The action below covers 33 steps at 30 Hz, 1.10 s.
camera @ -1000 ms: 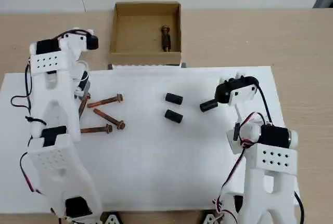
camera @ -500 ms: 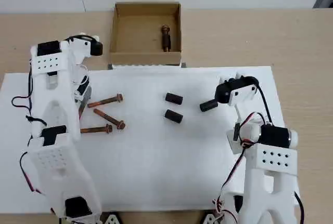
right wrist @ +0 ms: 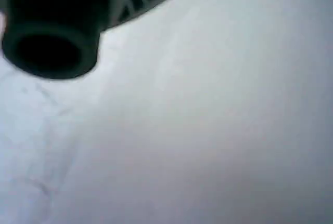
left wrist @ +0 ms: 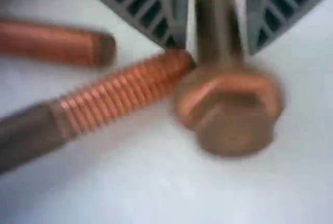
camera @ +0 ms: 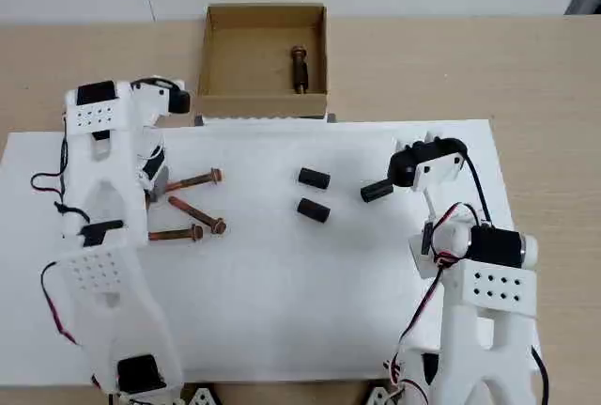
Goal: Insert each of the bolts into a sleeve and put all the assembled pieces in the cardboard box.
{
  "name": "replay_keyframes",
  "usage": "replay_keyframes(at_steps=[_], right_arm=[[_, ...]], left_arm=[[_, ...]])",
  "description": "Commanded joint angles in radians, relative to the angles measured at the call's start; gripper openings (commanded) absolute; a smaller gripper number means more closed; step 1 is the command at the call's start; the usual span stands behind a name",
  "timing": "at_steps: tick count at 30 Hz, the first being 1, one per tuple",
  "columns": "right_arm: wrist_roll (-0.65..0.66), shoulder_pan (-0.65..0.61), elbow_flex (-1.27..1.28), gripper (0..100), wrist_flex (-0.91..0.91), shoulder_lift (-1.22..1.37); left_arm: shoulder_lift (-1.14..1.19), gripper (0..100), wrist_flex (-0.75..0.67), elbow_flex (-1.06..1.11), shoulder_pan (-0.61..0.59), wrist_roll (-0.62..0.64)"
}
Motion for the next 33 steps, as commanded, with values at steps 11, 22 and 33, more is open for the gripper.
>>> replay_keyframes(at_steps=[11,22,33], right_arm=[[0.006,0.002,-0.006,0.4,-0.007,-0.028],[0.009,-0.031,-0.012,0.4,0.102,-0.251],[0.009,-0.082,0.055,0.4,0.234,-0.522]], left_arm=[[0.057,1,0.006,-0.13,0.005,-0.003],[-0.267,0,0.017,-0.073,0.081,0.003],[-0.62,0,0.017,0.145,0.124,0.1]])
